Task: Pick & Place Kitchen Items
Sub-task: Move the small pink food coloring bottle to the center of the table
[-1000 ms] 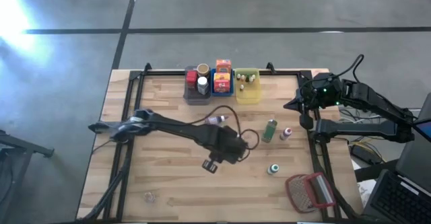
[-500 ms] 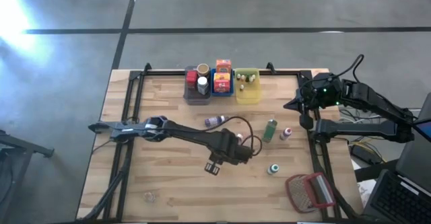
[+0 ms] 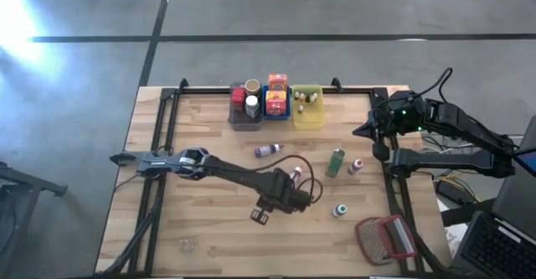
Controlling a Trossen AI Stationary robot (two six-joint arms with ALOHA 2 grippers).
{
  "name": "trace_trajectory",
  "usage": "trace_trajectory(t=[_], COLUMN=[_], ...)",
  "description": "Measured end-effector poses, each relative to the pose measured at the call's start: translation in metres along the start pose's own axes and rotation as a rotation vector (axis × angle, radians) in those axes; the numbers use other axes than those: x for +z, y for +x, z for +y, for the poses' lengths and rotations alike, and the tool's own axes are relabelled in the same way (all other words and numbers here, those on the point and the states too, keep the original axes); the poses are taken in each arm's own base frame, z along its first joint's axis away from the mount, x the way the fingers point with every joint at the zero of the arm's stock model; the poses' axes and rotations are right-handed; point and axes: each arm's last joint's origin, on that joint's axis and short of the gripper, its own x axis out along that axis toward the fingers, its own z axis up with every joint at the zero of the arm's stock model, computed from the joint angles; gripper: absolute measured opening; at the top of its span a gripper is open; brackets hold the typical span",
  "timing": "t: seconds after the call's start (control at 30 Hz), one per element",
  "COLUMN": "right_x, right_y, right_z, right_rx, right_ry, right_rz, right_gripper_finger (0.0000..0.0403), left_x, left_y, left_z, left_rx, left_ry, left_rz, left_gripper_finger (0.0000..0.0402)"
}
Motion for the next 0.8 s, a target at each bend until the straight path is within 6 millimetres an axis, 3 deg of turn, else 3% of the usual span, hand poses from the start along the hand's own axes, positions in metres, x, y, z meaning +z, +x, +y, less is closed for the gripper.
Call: trace_trajectory(t=[0.17, 0.4, 0.8], right_x=[0.0, 0.0, 0.0], right_y=[0.0, 0.0, 0.0], right_z=[0.0, 0.0, 0.0], right_rx=[0.0, 0.0, 0.0], right_ry=[0.0, 0.0, 0.0], right_rz=[0.0, 0.0, 0.0], right_gripper_finger=[0.0008, 0.0008, 0.0008], left_x=[0.001, 0.005, 0.008], left_y=[0.003, 0.002, 0.035], left_z=[-0.009, -0.027, -0.052], left_rx=[0.037, 0.278, 0.557], left_ry=[0.106, 0.388, 0.793], left_rz=[0.02, 0.098, 0.287], left_gripper_finger=[0.009, 0.009, 0.009])
